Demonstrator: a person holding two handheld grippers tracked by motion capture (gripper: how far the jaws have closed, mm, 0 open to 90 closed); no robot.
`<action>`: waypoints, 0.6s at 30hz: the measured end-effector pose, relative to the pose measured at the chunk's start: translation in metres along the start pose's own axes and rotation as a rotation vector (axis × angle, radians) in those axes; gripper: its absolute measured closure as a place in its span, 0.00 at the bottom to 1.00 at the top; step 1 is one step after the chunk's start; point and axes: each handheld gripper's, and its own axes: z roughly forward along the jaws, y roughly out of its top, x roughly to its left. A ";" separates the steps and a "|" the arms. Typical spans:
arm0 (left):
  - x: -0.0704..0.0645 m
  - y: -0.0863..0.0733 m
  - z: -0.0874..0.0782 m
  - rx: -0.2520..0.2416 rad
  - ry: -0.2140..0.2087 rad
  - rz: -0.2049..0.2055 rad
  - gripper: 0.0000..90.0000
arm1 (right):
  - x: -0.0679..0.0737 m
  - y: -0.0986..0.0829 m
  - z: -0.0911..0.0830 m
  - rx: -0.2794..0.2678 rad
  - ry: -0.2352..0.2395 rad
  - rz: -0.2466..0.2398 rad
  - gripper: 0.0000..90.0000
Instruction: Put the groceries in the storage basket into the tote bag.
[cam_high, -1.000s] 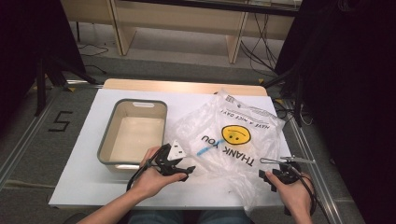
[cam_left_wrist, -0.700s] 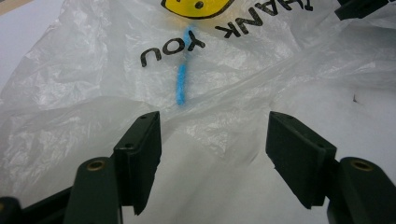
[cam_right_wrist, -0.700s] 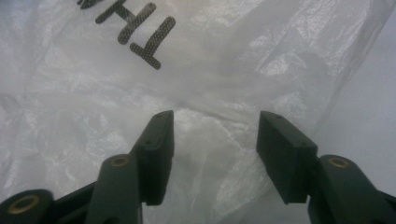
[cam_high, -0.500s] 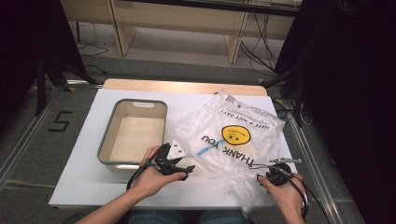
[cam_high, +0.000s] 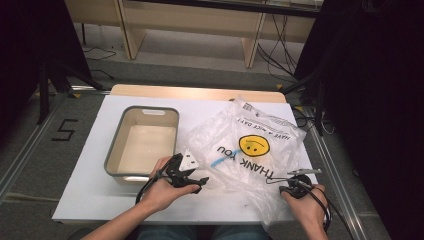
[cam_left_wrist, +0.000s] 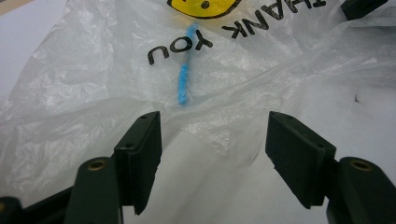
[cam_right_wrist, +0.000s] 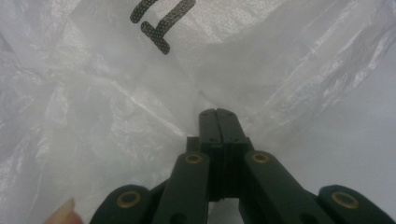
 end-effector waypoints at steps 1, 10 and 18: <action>0.000 0.001 -0.001 -0.006 0.005 -0.004 0.40 | -0.001 0.001 -0.001 0.007 -0.019 -0.027 1.00; 0.002 0.002 -0.002 -0.017 0.053 -0.006 0.38 | -0.023 0.000 -0.008 -0.021 -0.070 -0.029 1.00; -0.003 0.003 -0.002 0.037 0.084 0.012 0.39 | -0.039 0.002 -0.012 -0.060 -0.146 -0.036 1.00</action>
